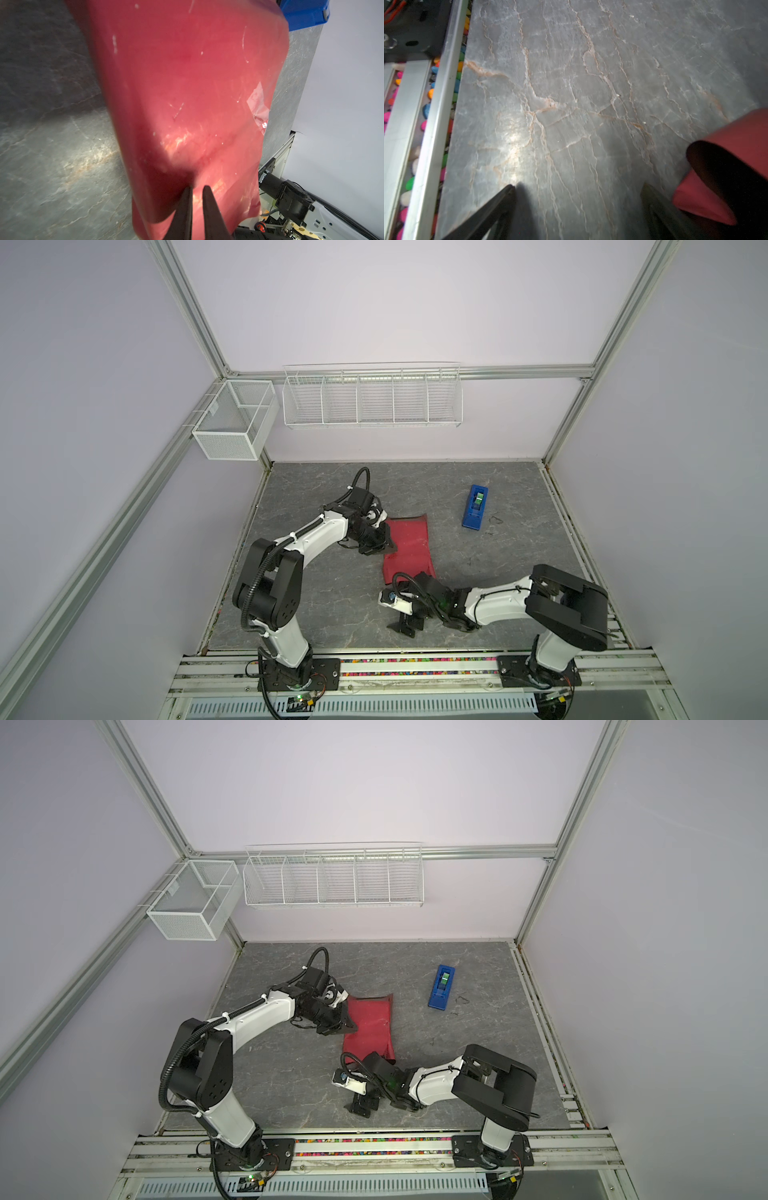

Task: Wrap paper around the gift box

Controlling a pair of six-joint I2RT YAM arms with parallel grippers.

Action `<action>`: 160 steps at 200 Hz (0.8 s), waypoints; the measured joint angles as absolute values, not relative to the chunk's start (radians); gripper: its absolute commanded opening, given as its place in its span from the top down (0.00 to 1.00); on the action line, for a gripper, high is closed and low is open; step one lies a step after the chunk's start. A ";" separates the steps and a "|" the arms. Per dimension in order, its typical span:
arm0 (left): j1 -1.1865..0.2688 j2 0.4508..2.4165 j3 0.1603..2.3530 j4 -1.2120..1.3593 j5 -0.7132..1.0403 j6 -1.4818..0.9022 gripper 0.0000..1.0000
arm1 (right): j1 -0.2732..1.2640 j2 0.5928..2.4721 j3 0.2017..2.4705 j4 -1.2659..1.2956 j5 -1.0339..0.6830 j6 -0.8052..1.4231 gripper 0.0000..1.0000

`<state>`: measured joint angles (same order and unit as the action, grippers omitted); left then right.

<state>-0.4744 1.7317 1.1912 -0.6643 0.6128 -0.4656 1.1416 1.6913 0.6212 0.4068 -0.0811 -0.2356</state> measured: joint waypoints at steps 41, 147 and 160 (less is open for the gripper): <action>-0.474 1.731 1.191 -0.664 0.610 -0.466 0.86 | 1.142 1.592 0.545 0.401 0.022 -0.201 0.07; -0.475 1.731 1.191 -0.665 0.609 -0.465 0.86 | 1.142 1.753 0.638 0.537 0.168 -0.188 0.08; -0.475 1.730 1.191 -0.665 0.608 -0.465 0.86 | 1.143 1.753 0.640 0.537 0.150 -0.200 0.07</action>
